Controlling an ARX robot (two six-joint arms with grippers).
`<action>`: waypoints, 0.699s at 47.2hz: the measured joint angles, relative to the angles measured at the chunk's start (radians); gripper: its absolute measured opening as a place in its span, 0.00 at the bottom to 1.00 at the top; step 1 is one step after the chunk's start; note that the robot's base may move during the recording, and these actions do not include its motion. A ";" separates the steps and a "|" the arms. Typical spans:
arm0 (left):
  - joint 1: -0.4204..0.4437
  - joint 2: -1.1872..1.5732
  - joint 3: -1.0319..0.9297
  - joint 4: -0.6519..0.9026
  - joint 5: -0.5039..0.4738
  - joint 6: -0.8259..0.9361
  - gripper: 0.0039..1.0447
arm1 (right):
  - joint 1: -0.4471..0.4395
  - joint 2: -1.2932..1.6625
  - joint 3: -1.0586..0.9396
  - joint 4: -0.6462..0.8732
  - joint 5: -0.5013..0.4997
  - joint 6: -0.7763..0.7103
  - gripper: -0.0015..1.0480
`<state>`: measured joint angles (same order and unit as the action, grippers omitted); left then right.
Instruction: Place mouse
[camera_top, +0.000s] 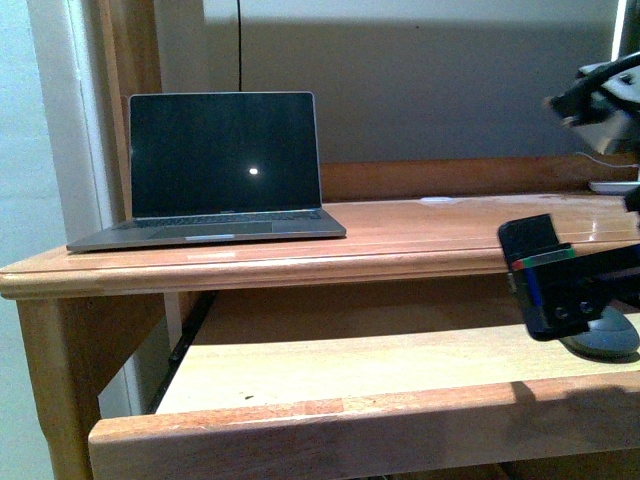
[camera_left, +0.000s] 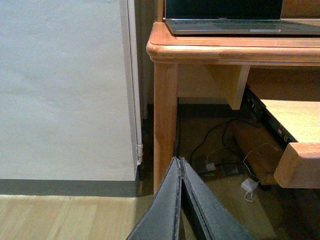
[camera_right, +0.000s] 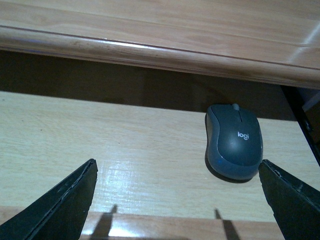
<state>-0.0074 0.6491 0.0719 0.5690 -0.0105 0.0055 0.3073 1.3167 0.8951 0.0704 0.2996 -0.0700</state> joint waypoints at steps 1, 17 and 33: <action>0.001 -0.011 -0.003 -0.007 0.002 0.000 0.02 | 0.003 0.018 0.020 -0.008 0.011 -0.010 0.93; 0.003 -0.177 -0.066 -0.102 0.010 0.000 0.02 | -0.033 0.262 0.219 -0.121 0.140 -0.084 0.93; 0.003 -0.306 -0.066 -0.225 0.011 0.000 0.02 | -0.086 0.386 0.320 -0.169 0.166 -0.053 0.93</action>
<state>-0.0044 0.3435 0.0063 0.3435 0.0002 0.0055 0.2214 1.7023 1.2148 -0.0990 0.4652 -0.1226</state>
